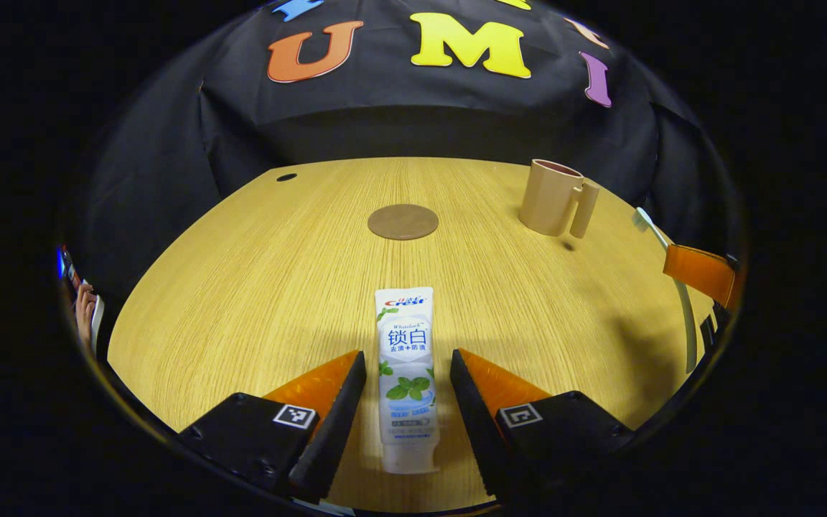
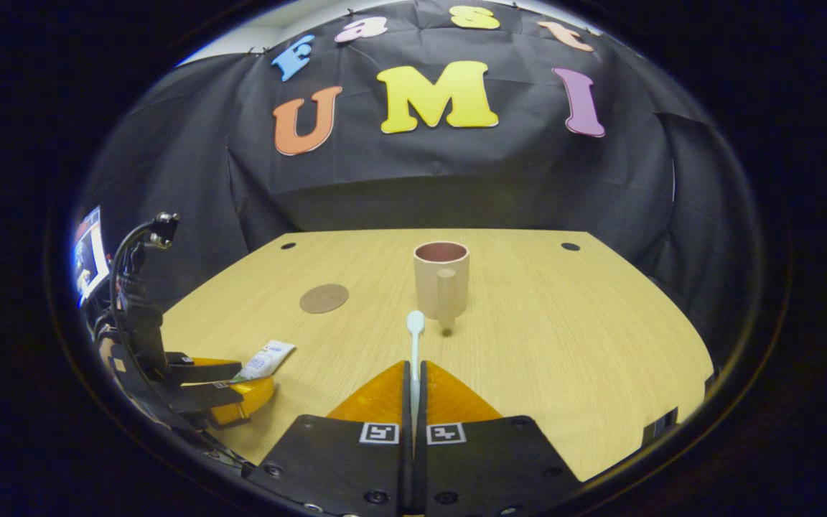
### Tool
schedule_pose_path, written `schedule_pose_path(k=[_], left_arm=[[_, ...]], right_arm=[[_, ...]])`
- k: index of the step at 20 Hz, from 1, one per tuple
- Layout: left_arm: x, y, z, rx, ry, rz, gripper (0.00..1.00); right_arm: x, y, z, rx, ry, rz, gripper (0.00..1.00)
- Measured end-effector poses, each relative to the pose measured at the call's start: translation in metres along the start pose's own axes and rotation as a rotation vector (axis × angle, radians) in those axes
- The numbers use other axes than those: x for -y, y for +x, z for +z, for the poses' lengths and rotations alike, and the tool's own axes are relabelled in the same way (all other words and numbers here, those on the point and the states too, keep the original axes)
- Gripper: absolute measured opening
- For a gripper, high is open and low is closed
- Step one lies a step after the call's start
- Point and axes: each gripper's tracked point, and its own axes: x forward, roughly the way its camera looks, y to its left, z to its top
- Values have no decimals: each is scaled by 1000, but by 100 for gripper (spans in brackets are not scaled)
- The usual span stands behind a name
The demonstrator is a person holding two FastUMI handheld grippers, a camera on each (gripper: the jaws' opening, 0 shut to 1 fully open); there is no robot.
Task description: Put the toothbrush and toothpaste on the desktop into the cup, then pick up the cup and place it on the coaster on the desktop.
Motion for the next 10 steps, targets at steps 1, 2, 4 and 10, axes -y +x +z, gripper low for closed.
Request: schedule_pose_path(k=[1,2,4,10], left_arm=[[1,1,-1,-5,-3,-3,70],[0,2,-1,-4,0,-4,66],[-1,4,1,-3,8,3,64],[-5,8,6,12,12,9,44]], right_arm=[[0,-1,1,5,3,2,0],[-1,-3,3,9,3,3,0],[0,-5,6,15,7,2,0],[4,-4,7,11,12,6,0]])
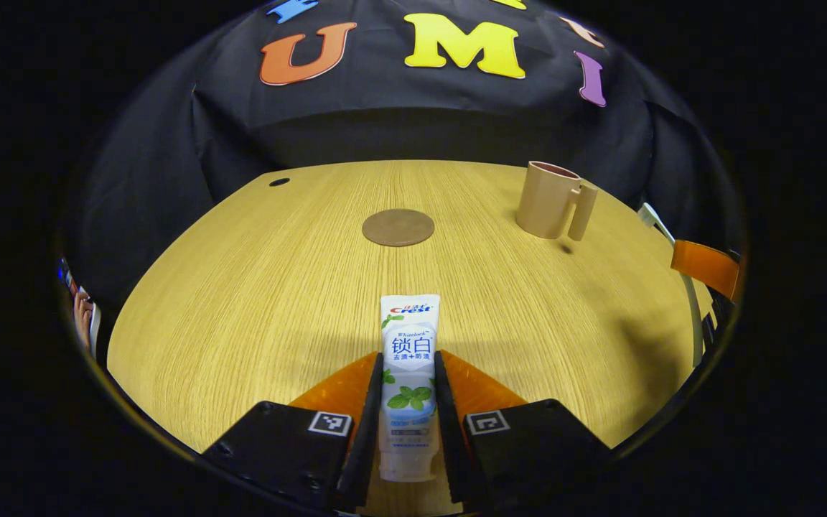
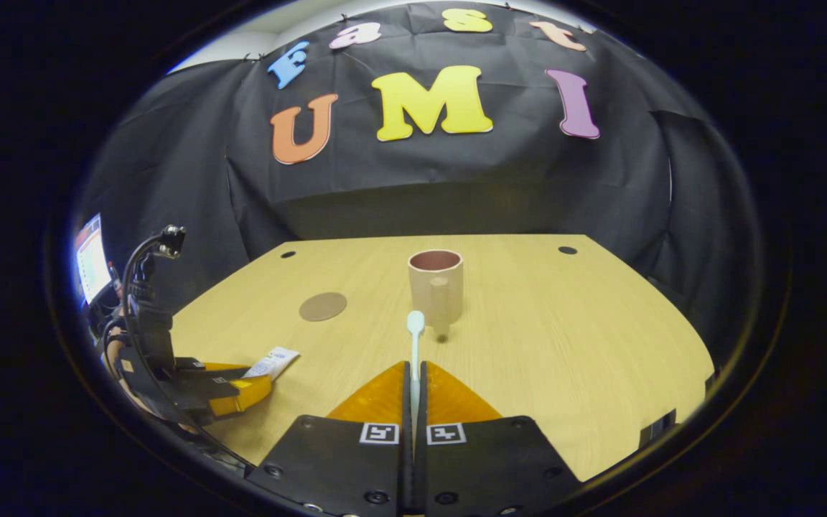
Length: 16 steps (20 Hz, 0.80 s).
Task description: Put the toothbrush and toothpaste on the desktop into the cup, then pick up the cup and place it on the coaster on the desktop.
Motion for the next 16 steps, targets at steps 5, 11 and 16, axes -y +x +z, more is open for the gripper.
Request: schedule_pose_path(k=[5,11,16], left_arm=[[0,-9,20,95,-11,12,38],[0,-31,83,281,-40,6,38],[6,-43,119,367,-21,-22,38]], right_arm=[[8,1,9,14,13,12,0],[11,17,44,51,16,28,0],[7,35,99,131,13,47,0]])
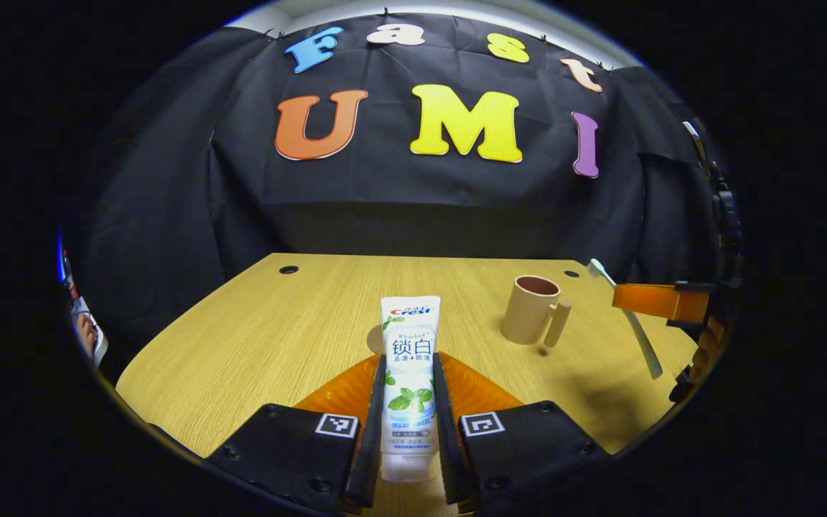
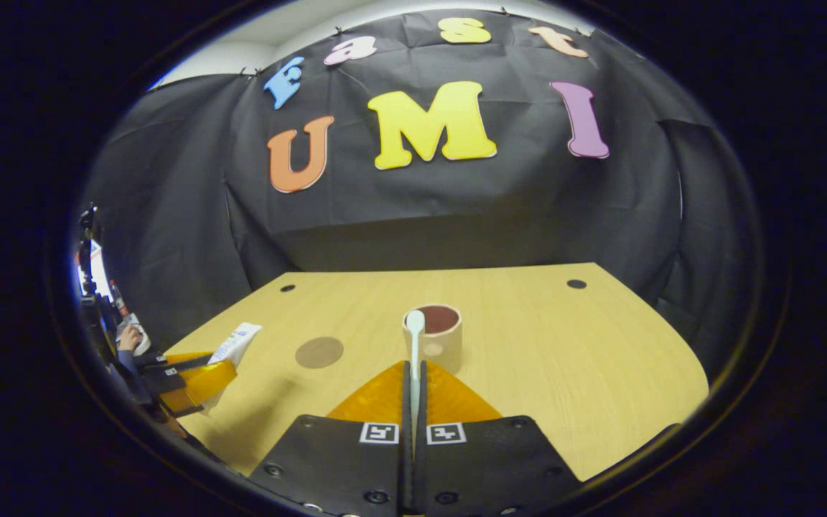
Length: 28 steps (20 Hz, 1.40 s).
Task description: Put the toothbrush and toothpaste on the desktop into the cup, then pick up the cup and place it on the coaster on the desktop.
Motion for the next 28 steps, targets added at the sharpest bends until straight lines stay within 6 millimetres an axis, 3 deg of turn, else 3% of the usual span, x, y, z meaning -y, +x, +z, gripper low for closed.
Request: schedule_pose_path(k=[4,5,6,10,16,19,28], left_arm=[[6,4,20,49,-1,-36,38],[7,6,23,56,-6,-43,42],[6,8,26,65,-14,-49,38],[5,20,31,84,-19,-63,38],[-1,37,16,56,-35,-77,38],[0,43,10,38,-41,-87,38],[-1,41,5,34,-39,-90,38]], right_arm=[[0,33,60,136,-1,7,0],[2,44,69,160,6,6,0],[3,56,77,177,20,10,0],[9,108,93,207,35,12,0],[14,159,104,260,-58,-32,0],[16,177,96,231,-74,-47,0],[23,186,89,193,-59,-56,0]])
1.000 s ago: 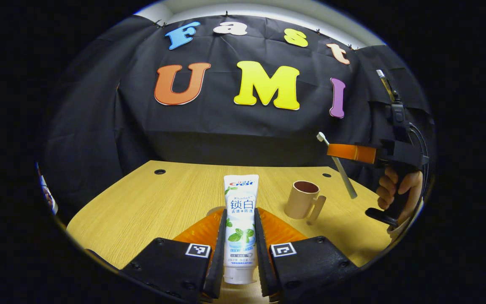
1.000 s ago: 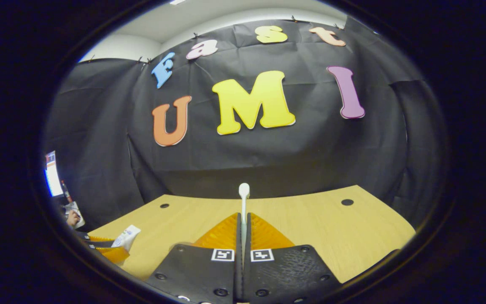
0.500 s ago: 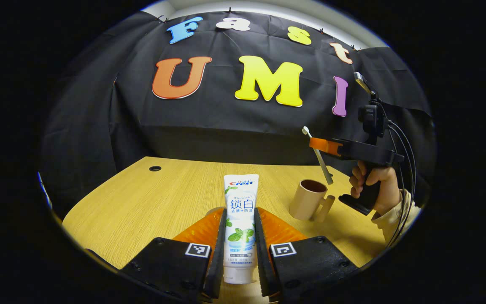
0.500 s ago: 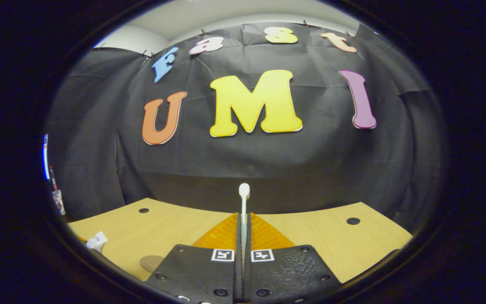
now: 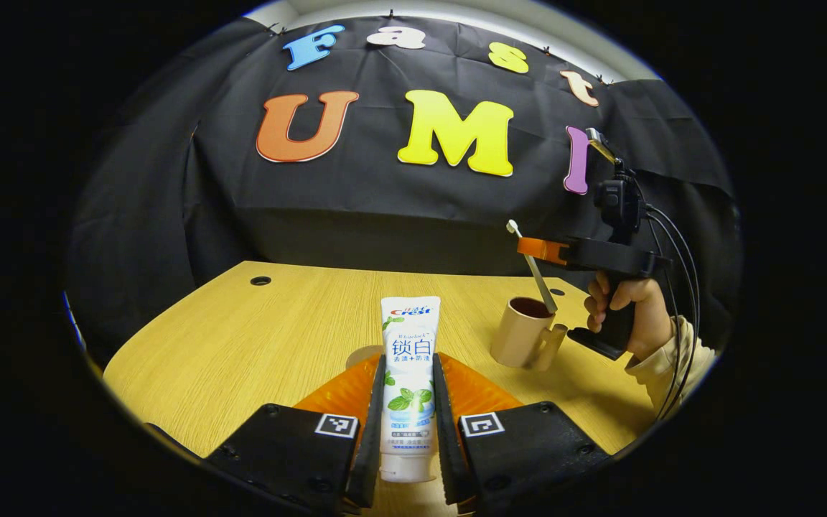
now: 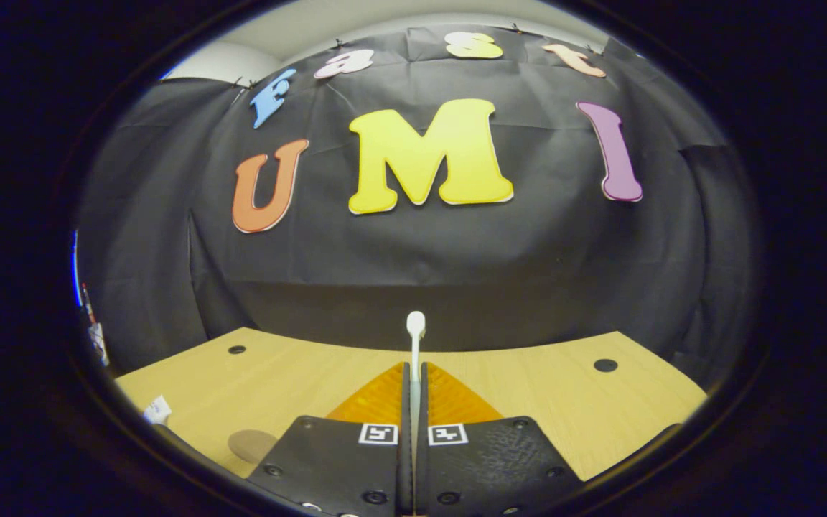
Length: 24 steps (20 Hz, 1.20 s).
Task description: Put the toothbrush and toothpaste on the desktop into the cup, then pick up the cup and place it on the coaster on the desktop.
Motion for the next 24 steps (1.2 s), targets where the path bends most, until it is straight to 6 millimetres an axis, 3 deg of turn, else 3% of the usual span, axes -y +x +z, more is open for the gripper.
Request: schedule_pose_path(k=[7,18,19,21,24], left_arm=[[2,-3,-7,-16,0,-2,38],[3,-4,-9,-24,4,6,38],[3,-5,-9,-21,6,8,38],[6,-4,-5,-11,12,10,38],[13,-1,1,5,23,7,38]], right_arm=[[-1,3,-10,-45,27,8,2],[-4,-4,-10,-58,42,32,12],[-4,-7,-10,-60,42,36,16],[-5,-15,-8,-61,38,54,34],[1,-35,1,-28,19,55,66]])
